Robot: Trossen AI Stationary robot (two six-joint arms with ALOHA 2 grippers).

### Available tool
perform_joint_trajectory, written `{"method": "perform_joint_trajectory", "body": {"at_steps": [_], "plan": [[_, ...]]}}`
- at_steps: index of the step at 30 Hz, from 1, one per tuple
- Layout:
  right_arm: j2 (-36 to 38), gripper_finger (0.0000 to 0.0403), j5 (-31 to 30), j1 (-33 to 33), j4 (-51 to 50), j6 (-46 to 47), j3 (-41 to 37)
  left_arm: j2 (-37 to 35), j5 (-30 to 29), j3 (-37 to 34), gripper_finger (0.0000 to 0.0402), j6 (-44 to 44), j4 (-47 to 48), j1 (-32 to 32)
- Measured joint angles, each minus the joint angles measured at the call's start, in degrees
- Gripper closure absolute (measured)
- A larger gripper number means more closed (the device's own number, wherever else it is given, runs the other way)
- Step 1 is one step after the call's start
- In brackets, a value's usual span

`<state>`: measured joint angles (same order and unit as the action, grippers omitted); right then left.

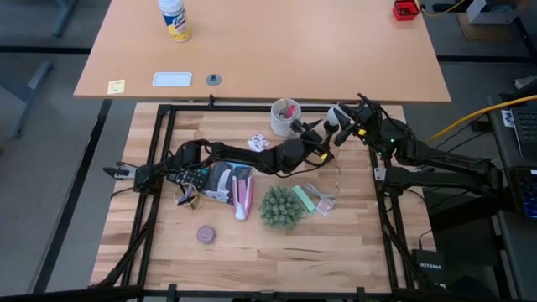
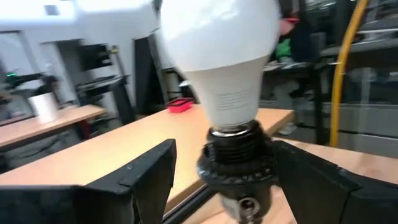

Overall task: Screw lightbulb
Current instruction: Insert the lightbulb into the lamp

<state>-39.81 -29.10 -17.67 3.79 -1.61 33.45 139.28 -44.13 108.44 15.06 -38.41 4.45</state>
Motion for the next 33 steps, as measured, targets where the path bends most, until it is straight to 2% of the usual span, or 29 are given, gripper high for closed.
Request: {"method": "perform_joint_trajectory", "body": {"at_steps": [4, 9, 18, 21, 24, 28, 30, 33], "plan": [[0.0, 0.0290, 0.0, 0.0, 0.0, 0.0, 0.0, 0.0, -4.4, 0.0, 0.0144, 0.8, 0.1, -1.0], [0.0, 0.0290, 0.0, 0.0, 0.0, 0.0, 0.0, -0.1, -6.4, 0.0, 0.0144, 6.7, 0.3, -3.2], [0.0, 0.0290, 0.0, 0.0, 0.0, 0.0, 0.0, -0.2, -6.6, 0.0, 0.0144, 8.1, 0.8, -8.0], [0.0, 0.0290, 0.0, 0.0, 0.0, 0.0, 0.0, -1.5, -5.9, 0.0, 0.0144, 7.4, 7.6, -9.3], [0.0, 0.0290, 0.0, 0.0, 0.0, 0.0, 0.0, -4.8, -1.2, 0.1, 0.0144, -0.5, 23.7, -10.0], [0.0, 0.0290, 0.0, 0.0, 0.1, 0.0, 0.0, -10.2, 14.3, 0.1, 0.0144, -15.7, 46.4, -8.6], [0.0, 0.0290, 0.0, 0.0, 0.1, 0.0, 0.0, -12.2, 22.2, 0.1, 0.0144, -18.9, 53.8, -6.8], [0.0, 0.0290, 0.0, 0.0, 0.3, 0.0, 0.0, -14.0, 30.0, 0.1, 0.0144, -18.4, 61.4, -4.3]]}}
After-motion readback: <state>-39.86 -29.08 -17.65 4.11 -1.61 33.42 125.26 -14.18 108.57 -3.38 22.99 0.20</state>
